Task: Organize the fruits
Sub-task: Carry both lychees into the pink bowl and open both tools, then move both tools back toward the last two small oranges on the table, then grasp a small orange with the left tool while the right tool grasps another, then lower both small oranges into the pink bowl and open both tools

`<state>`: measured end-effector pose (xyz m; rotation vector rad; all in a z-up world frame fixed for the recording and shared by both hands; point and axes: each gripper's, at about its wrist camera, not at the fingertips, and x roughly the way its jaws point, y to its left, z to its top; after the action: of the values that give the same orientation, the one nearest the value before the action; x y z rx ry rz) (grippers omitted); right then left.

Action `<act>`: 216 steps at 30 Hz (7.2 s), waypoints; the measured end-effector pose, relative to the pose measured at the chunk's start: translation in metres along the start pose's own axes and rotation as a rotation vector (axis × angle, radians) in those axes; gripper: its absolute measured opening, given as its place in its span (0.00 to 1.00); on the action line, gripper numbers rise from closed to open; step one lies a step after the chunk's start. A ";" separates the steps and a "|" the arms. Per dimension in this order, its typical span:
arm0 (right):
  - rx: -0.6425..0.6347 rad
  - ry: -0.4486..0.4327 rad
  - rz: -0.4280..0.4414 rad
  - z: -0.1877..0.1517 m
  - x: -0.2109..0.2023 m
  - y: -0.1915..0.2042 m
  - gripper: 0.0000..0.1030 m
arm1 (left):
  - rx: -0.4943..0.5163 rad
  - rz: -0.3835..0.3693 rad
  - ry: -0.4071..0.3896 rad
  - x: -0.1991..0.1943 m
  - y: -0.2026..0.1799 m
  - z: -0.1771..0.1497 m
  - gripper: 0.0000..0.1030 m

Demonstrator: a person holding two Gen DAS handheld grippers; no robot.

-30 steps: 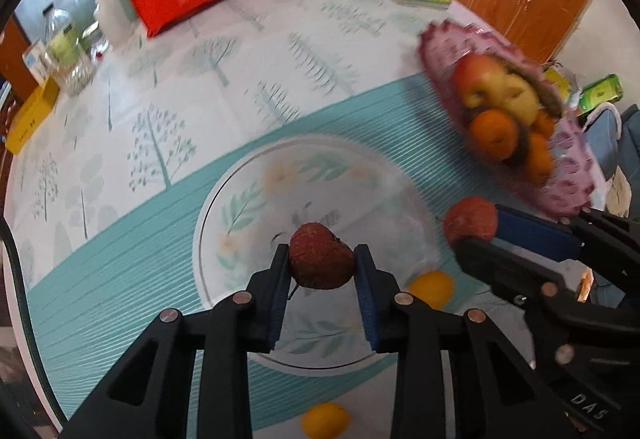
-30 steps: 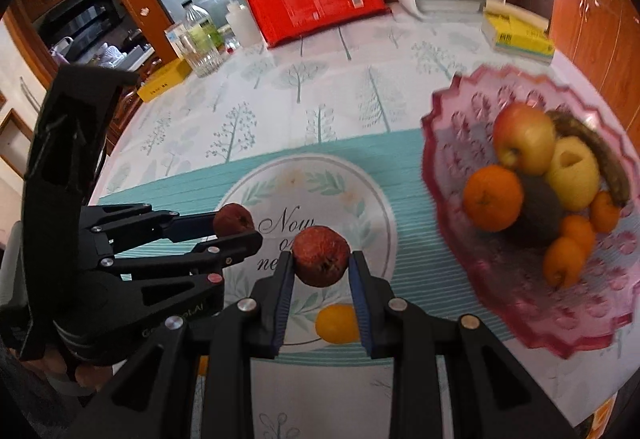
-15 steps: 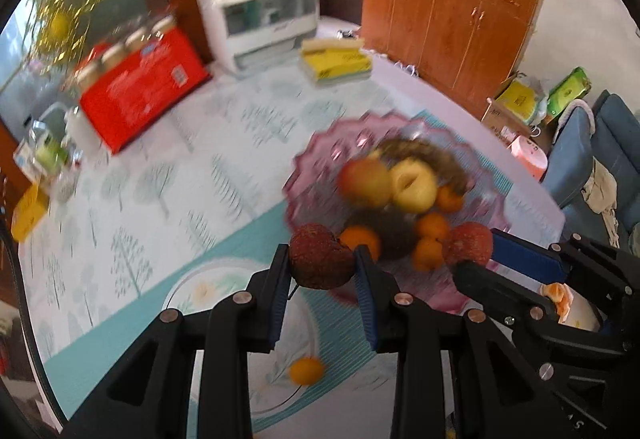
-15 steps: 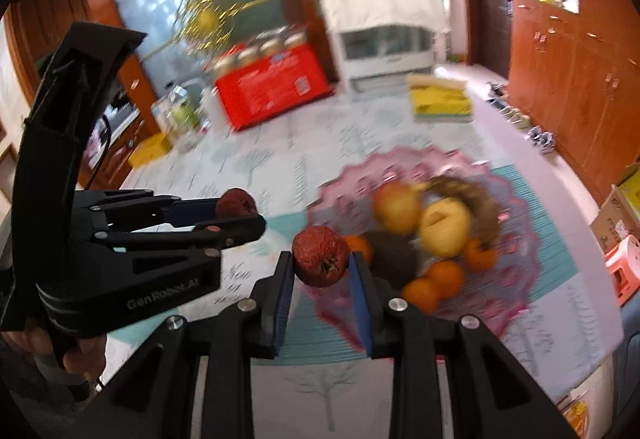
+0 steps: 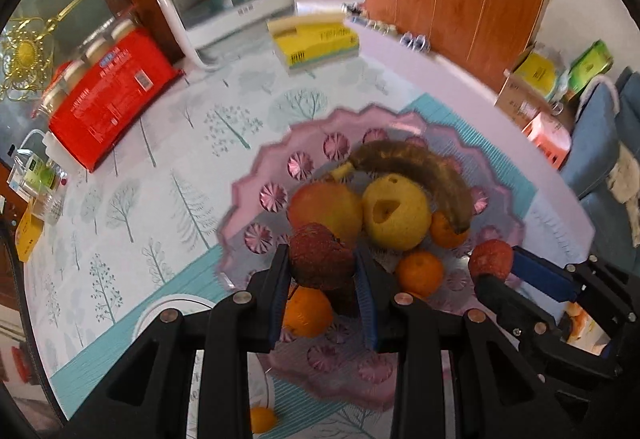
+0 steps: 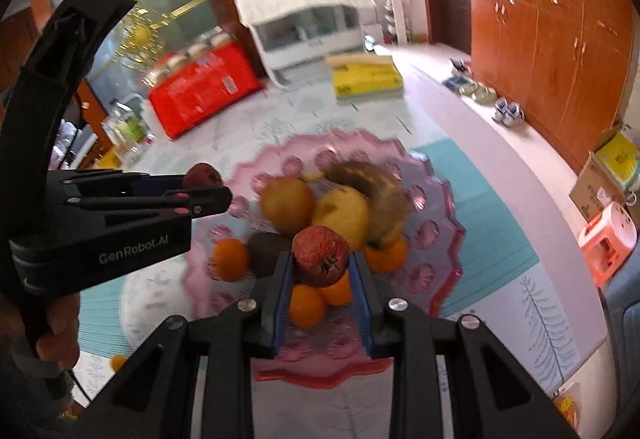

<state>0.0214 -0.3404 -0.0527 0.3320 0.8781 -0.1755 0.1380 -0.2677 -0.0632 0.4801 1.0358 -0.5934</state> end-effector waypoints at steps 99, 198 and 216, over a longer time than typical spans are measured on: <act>-0.178 0.157 0.018 -0.099 0.018 0.195 0.51 | -0.261 0.059 0.032 -0.060 0.203 -0.269 0.88; -0.280 0.125 0.103 0.023 0.031 -0.003 0.37 | -0.304 -0.030 -0.017 0.011 -0.009 -0.070 0.31; -0.301 0.156 0.085 0.021 0.047 0.004 0.38 | -0.309 -0.041 -0.003 0.020 -0.003 -0.069 0.32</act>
<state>0.0668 -0.3447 -0.0758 0.1023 1.0268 0.0626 0.0985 -0.2313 -0.1117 0.1866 1.1135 -0.4592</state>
